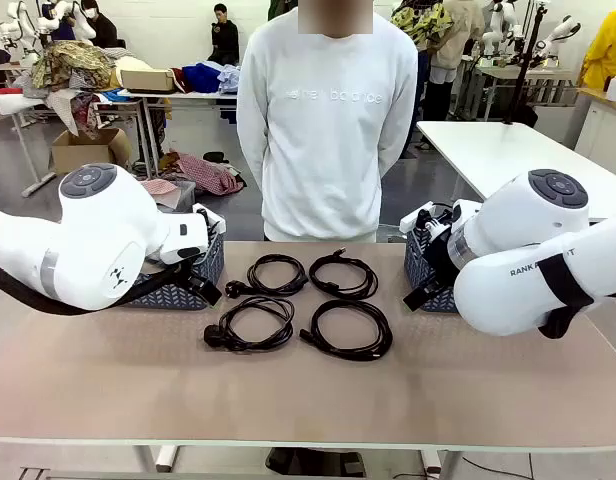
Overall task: Organize the cables according to human instructions.
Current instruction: Pick up a bundle of cables and place it in the basket indicated by the human.
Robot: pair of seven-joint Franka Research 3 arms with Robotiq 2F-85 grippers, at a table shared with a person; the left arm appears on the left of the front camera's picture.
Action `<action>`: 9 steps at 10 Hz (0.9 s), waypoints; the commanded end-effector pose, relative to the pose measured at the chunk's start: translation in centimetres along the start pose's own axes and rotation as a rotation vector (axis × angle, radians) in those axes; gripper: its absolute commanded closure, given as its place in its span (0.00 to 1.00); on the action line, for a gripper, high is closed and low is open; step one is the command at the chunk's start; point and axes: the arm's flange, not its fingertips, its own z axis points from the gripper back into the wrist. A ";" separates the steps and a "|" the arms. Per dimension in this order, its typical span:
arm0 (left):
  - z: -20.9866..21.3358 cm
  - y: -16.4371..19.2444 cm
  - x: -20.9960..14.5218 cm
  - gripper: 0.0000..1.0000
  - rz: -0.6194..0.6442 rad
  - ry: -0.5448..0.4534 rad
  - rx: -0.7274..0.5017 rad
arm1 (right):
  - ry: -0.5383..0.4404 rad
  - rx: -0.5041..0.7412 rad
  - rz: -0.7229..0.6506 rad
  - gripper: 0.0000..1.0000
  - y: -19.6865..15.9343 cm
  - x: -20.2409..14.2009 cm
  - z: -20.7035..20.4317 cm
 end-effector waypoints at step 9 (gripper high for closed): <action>0.0 0.0 0.0 0.00 0.000 0.000 0.000 | 0.000 0.000 0.000 0.00 0.0 0.0 0.0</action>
